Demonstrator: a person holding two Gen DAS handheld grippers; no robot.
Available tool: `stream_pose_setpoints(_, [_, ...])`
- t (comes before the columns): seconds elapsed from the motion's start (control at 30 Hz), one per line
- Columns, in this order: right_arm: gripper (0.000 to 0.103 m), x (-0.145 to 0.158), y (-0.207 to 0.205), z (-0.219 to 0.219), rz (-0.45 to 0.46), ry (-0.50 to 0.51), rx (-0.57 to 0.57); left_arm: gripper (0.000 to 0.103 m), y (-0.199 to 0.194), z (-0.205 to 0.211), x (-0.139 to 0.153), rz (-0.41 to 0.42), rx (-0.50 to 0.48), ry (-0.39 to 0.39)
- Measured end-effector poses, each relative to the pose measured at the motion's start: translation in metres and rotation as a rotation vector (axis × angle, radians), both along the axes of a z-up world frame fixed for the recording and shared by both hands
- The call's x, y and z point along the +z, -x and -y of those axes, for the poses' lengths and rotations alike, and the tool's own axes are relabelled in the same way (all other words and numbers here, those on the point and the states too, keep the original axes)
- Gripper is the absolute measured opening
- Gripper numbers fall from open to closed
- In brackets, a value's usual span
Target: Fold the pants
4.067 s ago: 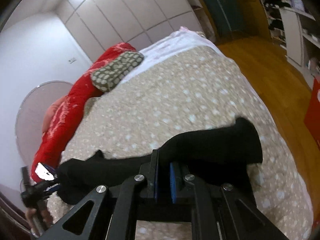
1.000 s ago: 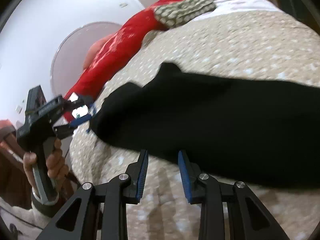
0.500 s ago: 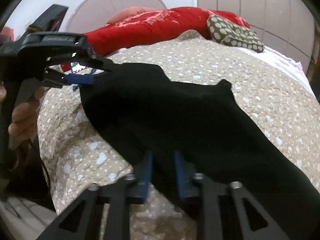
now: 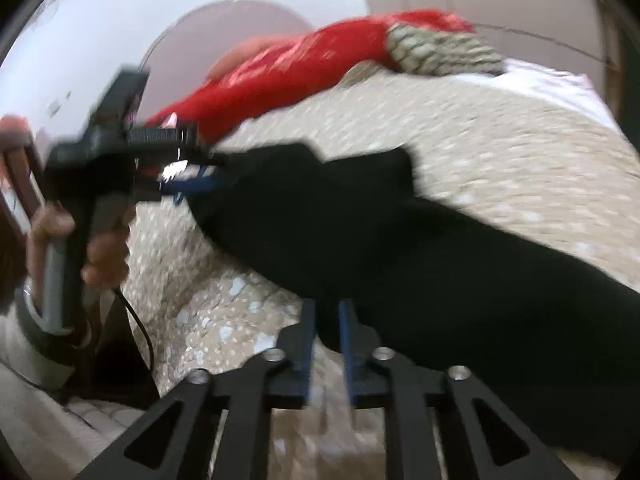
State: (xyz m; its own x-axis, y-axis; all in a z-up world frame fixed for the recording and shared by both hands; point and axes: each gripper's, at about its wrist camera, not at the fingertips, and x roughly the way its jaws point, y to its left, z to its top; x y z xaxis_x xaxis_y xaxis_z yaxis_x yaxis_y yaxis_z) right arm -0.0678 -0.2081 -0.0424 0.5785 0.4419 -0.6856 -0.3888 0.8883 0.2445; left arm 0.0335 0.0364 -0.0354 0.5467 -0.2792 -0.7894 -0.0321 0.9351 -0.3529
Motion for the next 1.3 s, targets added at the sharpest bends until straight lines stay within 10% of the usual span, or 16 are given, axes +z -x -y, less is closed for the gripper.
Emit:
stream_pose_setpoints(0.3, [0.036,0.011,0.027,0.169,0.044,0.192,-0.659,0.067,-0.001,0.016,-0.006,-0.027,-0.028,0.003])
stream_pose_setpoints(0.43, [0.032,-0.012,0.003,0.18,-0.028,0.184,-0.638,0.067,-0.001,0.014,-0.004,-0.029,-0.013,-0.009])
stream_pose_setpoints(0.5, [0.008,-0.015,0.001,0.18,-0.028,0.091,-0.623,0.067,-0.002,0.015,-0.003,-0.029,-0.01,-0.022])
stream_pose_setpoints(1.0, [0.017,0.007,0.011,0.168,-0.001,0.375,-0.759,0.067,0.001,0.026,-0.009,0.02,-0.025,-0.143])
stream_pose_setpoints(1.3, [0.032,0.034,-0.05,0.065,0.04,-0.108,-0.33,0.067,-0.007,-0.008,-0.004,0.043,0.086,-0.175])
